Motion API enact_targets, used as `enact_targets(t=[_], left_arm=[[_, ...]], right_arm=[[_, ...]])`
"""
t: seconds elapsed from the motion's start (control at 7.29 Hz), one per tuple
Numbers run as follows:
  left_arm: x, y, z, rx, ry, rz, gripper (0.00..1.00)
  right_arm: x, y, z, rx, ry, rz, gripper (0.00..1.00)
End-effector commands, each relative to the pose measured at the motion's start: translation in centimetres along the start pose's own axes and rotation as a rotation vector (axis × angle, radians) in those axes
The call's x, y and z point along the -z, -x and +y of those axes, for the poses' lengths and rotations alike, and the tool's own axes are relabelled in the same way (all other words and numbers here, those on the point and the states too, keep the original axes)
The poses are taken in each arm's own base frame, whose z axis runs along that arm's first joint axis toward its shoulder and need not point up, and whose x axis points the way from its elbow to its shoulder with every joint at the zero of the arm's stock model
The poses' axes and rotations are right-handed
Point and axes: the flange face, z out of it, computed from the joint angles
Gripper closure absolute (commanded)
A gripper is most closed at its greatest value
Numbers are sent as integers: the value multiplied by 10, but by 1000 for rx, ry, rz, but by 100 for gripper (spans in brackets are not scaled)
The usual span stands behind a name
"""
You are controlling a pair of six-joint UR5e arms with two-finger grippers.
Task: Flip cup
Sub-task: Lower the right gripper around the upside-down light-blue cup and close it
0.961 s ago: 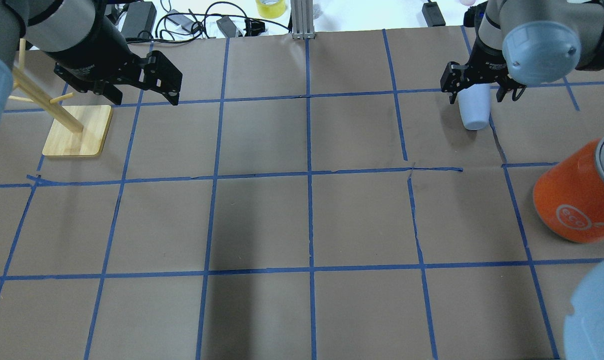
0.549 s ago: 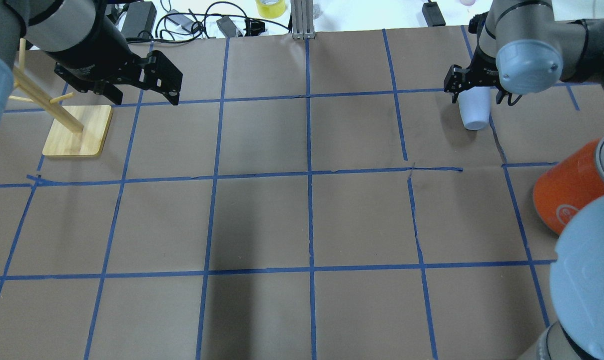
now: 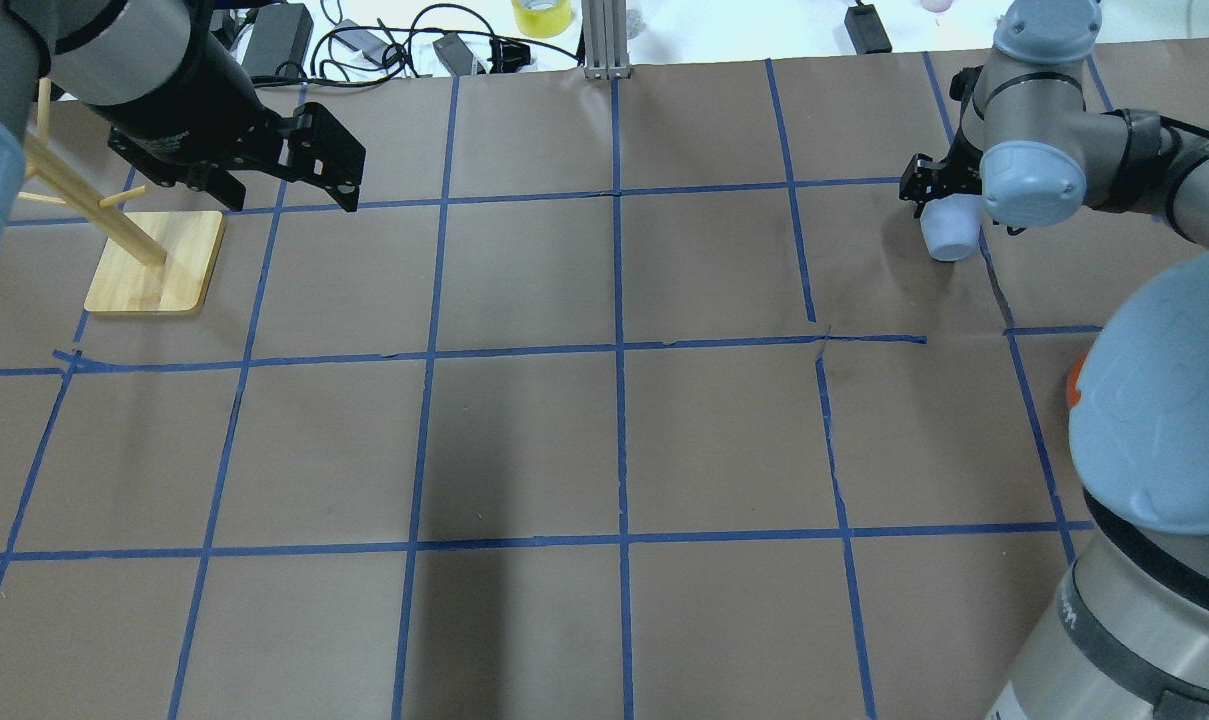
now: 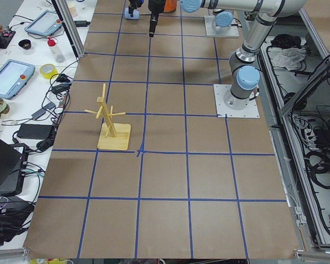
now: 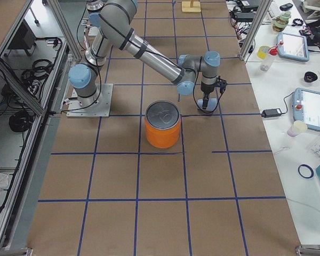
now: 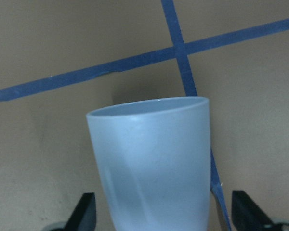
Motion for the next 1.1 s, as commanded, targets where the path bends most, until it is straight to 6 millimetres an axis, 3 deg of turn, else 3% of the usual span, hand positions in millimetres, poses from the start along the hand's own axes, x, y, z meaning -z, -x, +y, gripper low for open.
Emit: enact_targets(t=[0.0, 0.14, 0.27, 0.55, 0.69, 0.82, 0.96], left_arm=[[0, 0, 0, 0, 0, -1, 0], [0, 1, 0, 1, 0, -1, 0], [0, 0, 0, 0, 0, -1, 0], [0, 0, 0, 0, 2, -1, 0], [0, 1, 0, 1, 0, -1, 0], [0, 1, 0, 1, 2, -1, 0], [0, 1, 0, 1, 0, 0, 0]], right_arm=[[-8, 0, -3, -6, -8, -12, 14], [-10, 0, -1, -7, -3, -12, 65], [-5, 0, -3, -8, -12, -22, 82], [35, 4, -8, 16, -74, -78, 88], [63, 27, 0, 160, -104, -81, 89], [88, 100, 23, 386, -141, -92, 88], [101, 182, 59, 526, -163, -112, 88]])
